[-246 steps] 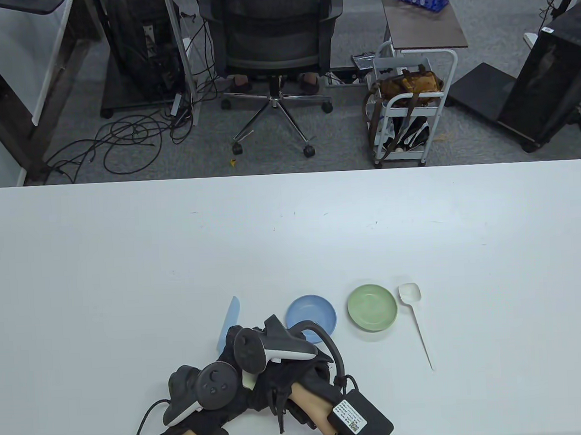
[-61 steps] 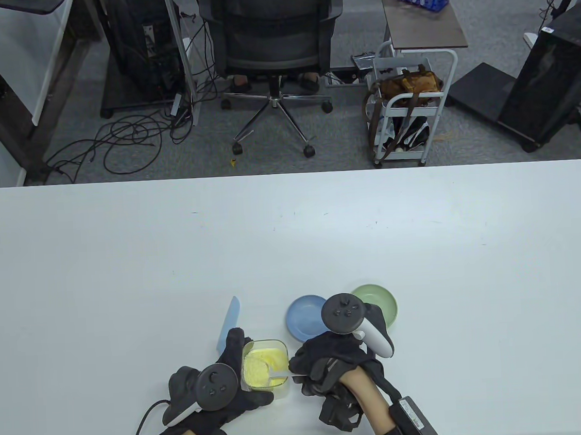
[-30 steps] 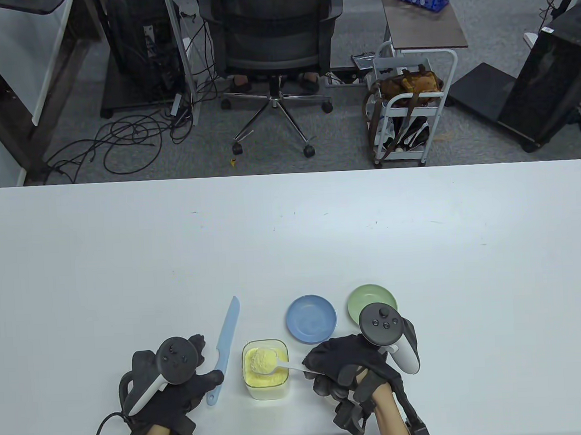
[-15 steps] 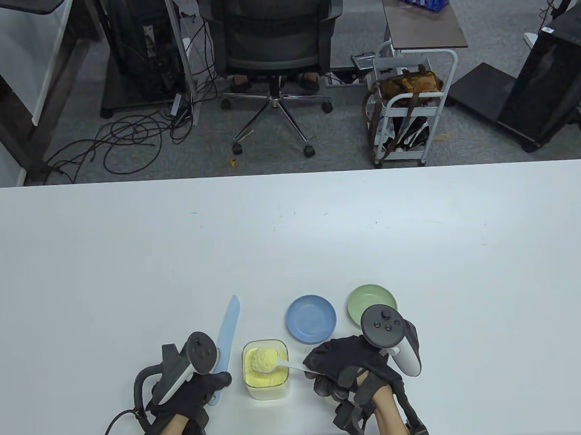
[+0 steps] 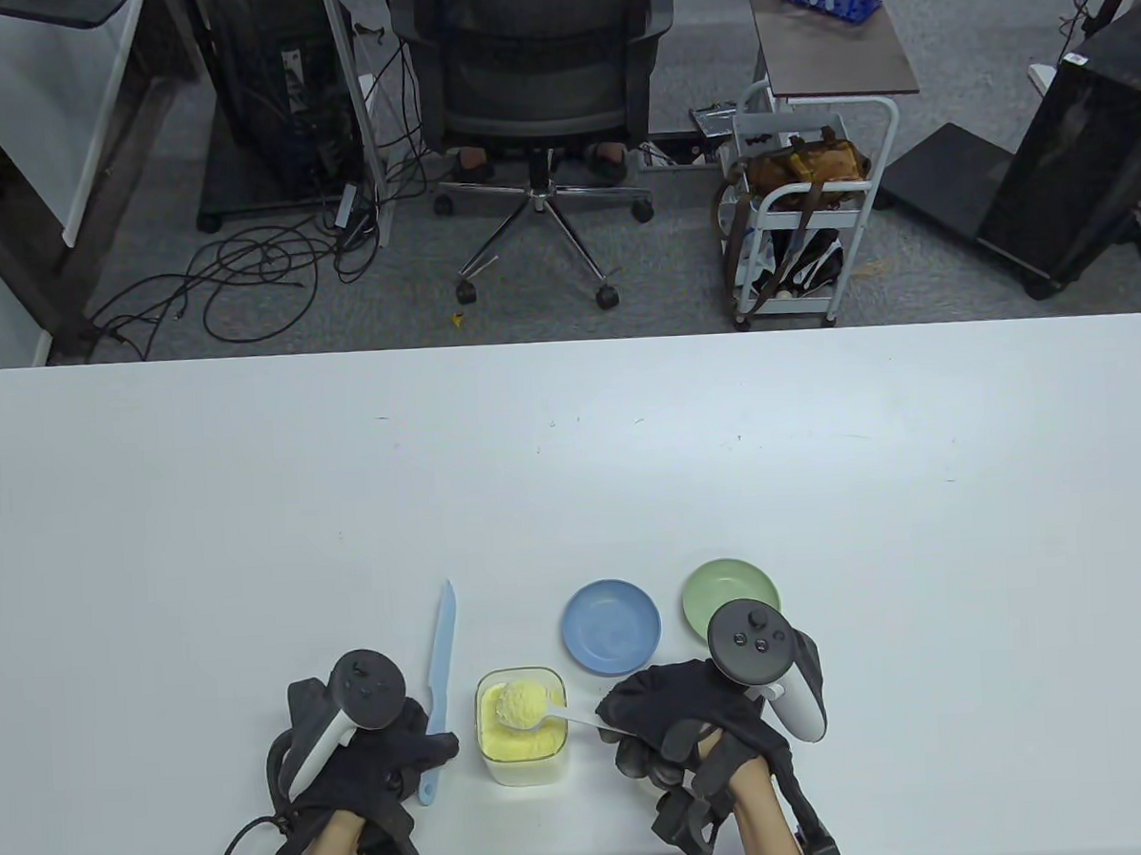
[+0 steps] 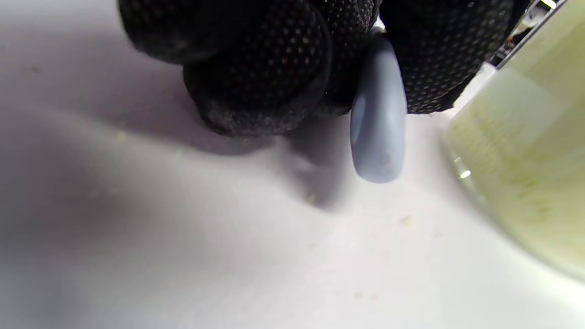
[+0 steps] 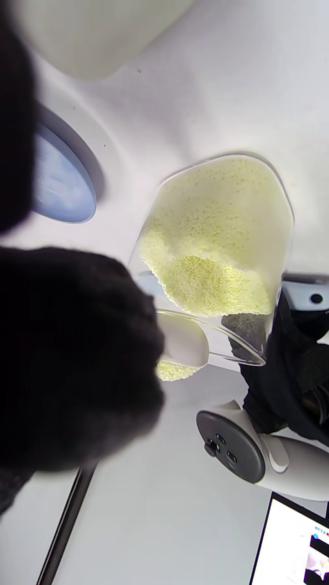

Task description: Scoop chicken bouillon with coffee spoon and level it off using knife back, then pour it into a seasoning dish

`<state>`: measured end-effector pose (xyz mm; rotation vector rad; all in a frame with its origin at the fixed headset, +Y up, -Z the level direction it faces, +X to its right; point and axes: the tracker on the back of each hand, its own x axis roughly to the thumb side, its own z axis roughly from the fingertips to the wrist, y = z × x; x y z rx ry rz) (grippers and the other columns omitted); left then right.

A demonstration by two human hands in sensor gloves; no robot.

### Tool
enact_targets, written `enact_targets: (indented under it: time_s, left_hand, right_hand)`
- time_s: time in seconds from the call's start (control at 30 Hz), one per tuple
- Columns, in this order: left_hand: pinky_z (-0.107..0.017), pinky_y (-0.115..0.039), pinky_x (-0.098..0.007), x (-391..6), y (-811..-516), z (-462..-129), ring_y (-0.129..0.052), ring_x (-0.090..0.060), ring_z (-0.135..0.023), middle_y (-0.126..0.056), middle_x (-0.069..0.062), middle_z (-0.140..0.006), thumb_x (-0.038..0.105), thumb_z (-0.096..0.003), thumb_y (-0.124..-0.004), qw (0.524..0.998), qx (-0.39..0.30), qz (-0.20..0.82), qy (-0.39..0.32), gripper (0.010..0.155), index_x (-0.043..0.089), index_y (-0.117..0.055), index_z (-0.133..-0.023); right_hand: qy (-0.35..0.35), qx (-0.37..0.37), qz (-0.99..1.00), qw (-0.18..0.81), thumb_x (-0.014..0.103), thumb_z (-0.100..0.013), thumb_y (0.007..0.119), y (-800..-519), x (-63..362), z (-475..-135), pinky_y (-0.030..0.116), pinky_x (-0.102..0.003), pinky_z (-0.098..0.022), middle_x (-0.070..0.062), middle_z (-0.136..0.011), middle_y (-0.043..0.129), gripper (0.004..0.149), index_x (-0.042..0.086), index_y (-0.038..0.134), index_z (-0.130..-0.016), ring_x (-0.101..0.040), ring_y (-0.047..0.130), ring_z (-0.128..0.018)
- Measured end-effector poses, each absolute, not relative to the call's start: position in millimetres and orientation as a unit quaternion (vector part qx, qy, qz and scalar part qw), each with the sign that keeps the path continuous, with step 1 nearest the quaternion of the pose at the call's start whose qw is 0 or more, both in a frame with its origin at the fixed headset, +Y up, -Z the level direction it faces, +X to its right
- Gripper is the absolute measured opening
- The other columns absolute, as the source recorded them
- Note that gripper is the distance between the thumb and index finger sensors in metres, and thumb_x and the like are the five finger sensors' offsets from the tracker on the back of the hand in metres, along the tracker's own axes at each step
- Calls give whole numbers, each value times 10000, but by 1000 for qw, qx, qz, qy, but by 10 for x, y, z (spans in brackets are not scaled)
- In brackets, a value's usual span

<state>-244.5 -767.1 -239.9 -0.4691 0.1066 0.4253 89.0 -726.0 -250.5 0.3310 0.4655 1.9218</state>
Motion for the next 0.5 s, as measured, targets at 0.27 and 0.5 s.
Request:
enact_targets:
  time_s: [0.27, 0.5]
  left_hand:
    - [-212, -829, -240, -2279, -6964, -2081, -1014, -172, -253, -997, -58, -443, 473, -412, -941, 903, -213, 345, -141, 507, 107, -846, -749]
    - [-213, -827, -239, -1956, -7045, -2024, -1012, -171, -253, -996, -62, -442, 468, -417, -940, 871, -284, 333, -221, 507, 102, -844, -753]
  right_hand:
    - [191, 136, 807, 542, 238, -403, 800, -7251, 891, -2501, 873, -280, 63, -201, -151, 964, 375, -100, 881, -543, 59, 896, 146]
    - [190, 139, 807, 542, 238, -404, 800, -7254, 883, -2482, 873, -280, 63, -202, -152, 964, 375, -101, 881, -543, 59, 897, 145]
